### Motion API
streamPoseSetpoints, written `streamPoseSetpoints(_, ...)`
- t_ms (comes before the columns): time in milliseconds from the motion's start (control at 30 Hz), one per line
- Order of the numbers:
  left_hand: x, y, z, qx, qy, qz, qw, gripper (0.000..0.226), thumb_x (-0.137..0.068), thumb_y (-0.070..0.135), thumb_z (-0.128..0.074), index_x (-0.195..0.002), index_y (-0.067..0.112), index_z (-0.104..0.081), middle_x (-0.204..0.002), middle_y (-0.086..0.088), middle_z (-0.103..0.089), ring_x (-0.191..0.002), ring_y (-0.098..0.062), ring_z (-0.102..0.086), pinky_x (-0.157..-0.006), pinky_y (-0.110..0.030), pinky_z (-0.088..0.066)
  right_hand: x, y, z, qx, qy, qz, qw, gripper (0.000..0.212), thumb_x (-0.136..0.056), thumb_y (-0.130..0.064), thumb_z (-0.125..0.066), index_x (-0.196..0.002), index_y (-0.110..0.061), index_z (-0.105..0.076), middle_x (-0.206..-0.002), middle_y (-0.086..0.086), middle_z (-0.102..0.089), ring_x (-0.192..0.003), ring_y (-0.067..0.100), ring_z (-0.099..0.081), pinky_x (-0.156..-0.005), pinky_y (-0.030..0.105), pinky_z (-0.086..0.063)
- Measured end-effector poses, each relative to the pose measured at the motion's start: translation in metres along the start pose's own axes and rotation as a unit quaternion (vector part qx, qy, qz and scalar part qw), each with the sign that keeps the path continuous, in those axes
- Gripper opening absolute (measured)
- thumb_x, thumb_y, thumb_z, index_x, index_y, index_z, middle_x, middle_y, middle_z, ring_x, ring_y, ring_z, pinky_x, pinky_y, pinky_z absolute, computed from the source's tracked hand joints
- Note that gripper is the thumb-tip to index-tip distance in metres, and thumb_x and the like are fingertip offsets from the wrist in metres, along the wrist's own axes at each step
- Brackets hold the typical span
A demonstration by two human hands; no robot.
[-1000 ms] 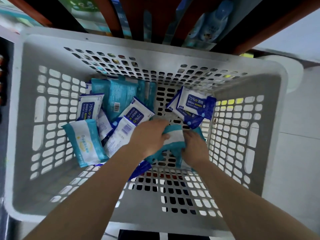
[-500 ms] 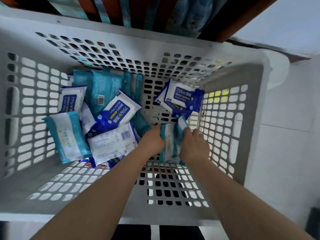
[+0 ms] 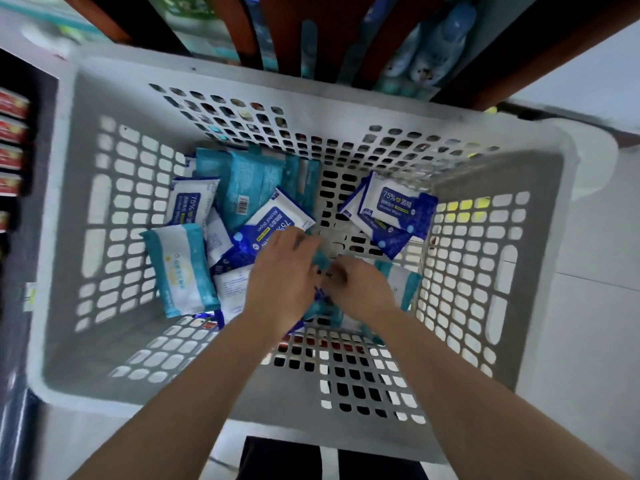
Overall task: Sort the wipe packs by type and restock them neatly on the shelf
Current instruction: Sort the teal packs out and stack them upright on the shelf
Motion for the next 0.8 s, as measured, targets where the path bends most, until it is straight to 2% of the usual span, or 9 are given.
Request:
streamPoseSetpoints(67, 0.004, -0.034, 0.017, -0.055, 0.025, 0.065, 0.996, 0.045, -0.071, 0.009, -0.076, -0.113, 0.01, -0.062, -0.108, -0.015, -0.056, -0.099, -0.037, -0.053, -0.08, -0.047, -0.048, -0.005, -0.028, -0.012, -0.066, -0.02, 0.046, 0.997, 0.044, -0.078, -0.053, -0.066, -0.11, -0.023, -0.055, -0.103, -0.001, -0.063, -0.095, 0.02, -0.061, -0.077, 0.034, -0.05)
streamPoseSetpoints(133, 0.006, -0.06, 0.018, -0.088, -0.028, 0.125, 0.988, 0.052, -0.075, 0.02, -0.075, -0.123, 0.013, -0.055, -0.121, -0.012, -0.052, -0.11, -0.035, -0.047, -0.09, -0.046, -0.042, -0.009, -0.043, -0.026, -0.049, -0.022, 0.033, 0.998, 0.054, -0.074, -0.053, -0.071, -0.115, -0.024, -0.051, -0.109, -0.001, -0.063, -0.099, 0.021, -0.06, -0.081, 0.036, -0.051)
streamPoseSetpoints(233, -0.001, -0.075, 0.009, -0.117, -0.079, 0.117, 0.983, 0.049, -0.09, 0.032, -0.059, -0.136, 0.018, -0.045, -0.136, -0.007, -0.044, -0.122, -0.031, -0.042, -0.099, -0.043, -0.035, -0.011, -0.052, -0.027, -0.029, 0.048, 0.017, 0.998, 0.026, -0.083, -0.041, -0.067, -0.088, -0.021, -0.05, -0.094, 0.001, -0.058, -0.089, 0.022, -0.057, -0.07, 0.028, -0.042)
streamPoseSetpoints(333, -0.011, -0.082, 0.006, -0.114, -0.061, 0.144, 0.981, 0.048, -0.094, 0.028, -0.055, -0.138, 0.016, -0.039, -0.138, -0.01, -0.041, -0.123, -0.034, -0.044, -0.102, -0.046, -0.036, -0.008, -0.053, -0.016, -0.084, 0.057, 0.031, 0.994, 0.024, -0.086, -0.022, -0.064, -0.071, -0.021, -0.045, -0.08, -0.002, -0.05, -0.072, 0.014, -0.049, -0.058, 0.022, -0.035)
streamPoseSetpoints(433, -0.021, -0.086, 0.004, -0.154, -0.075, 0.179, 0.969, 0.059, -0.089, 0.037, -0.062, -0.136, 0.012, -0.037, -0.131, -0.01, -0.048, -0.123, -0.032, -0.046, -0.106, -0.044, -0.031, -0.001, -0.045, 0.001, -0.21, 0.043, -0.002, 0.977, 0.019, -0.084, -0.01, -0.062, -0.076, -0.019, -0.047, -0.069, -0.005, -0.048, -0.062, 0.011, -0.046, -0.055, 0.023, -0.033)
streamPoseSetpoints(533, -0.034, -0.083, 0.014, -0.173, -0.076, 0.19, 0.963, 0.043, -0.087, 0.042, -0.063, -0.119, 0.014, -0.053, -0.117, -0.006, -0.059, -0.113, -0.028, -0.052, -0.099, -0.041, -0.034, 0.003, -0.028, 0.032, -0.28, 0.118, -0.042, 0.952, 0.012, -0.088, -0.008, -0.059, -0.091, -0.02, -0.055, -0.08, -0.009, -0.059, -0.078, 0.016, -0.057, -0.064, 0.028, -0.044)
streamPoseSetpoints(600, -0.04, -0.073, 0.025, -0.124, -0.046, 0.177, 0.975, 0.026, -0.089, 0.034, -0.061, -0.106, 0.015, -0.057, -0.109, -0.007, -0.06, -0.103, -0.029, -0.056, -0.089, -0.039, -0.037, 0.006, -0.017, 0.06, -0.257, 0.201, -0.06, 0.943, 0.015, -0.091, -0.011, -0.056, -0.102, -0.018, -0.064, -0.093, -0.006, -0.067, -0.088, 0.016, -0.062, -0.073, 0.028, -0.048)
streamPoseSetpoints(667, -0.046, -0.057, 0.031, 0.008, -0.003, 0.178, 0.984, 0.014, -0.091, 0.023, -0.059, -0.098, 0.013, -0.052, -0.105, -0.009, -0.058, -0.095, -0.032, -0.057, -0.074, -0.036, -0.039, 0.015, -0.012, 0.091, -0.185, 0.312, -0.047, 0.931, 0.019, -0.092, -0.013, -0.054, -0.106, -0.016, -0.067, -0.097, 0.0, -0.07, -0.084, 0.017, -0.062, -0.07, 0.025, -0.042)
streamPoseSetpoints(800, -0.068, -0.027, 0.011, 0.245, -0.021, 0.227, 0.942, 0.039, -0.092, 0.017, -0.061, -0.128, 0.012, -0.046, -0.103, -0.004, -0.06, -0.081, -0.021, -0.059, -0.068, -0.032, -0.047, 0.031, -0.019, 0.123, -0.055, 0.474, 0.059, 0.877, 0.015, -0.09, -0.015, -0.054, -0.096, -0.013, -0.068, -0.08, 0.003, -0.07, -0.066, 0.021, -0.058, -0.057, 0.028, -0.04)
Point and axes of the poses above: each hand's wrist, its own x-axis away from the middle knuckle, its own z-axis out of the back of the hand, y = z × x, the point moved 6 cm from there along -x, towards the middle knuckle
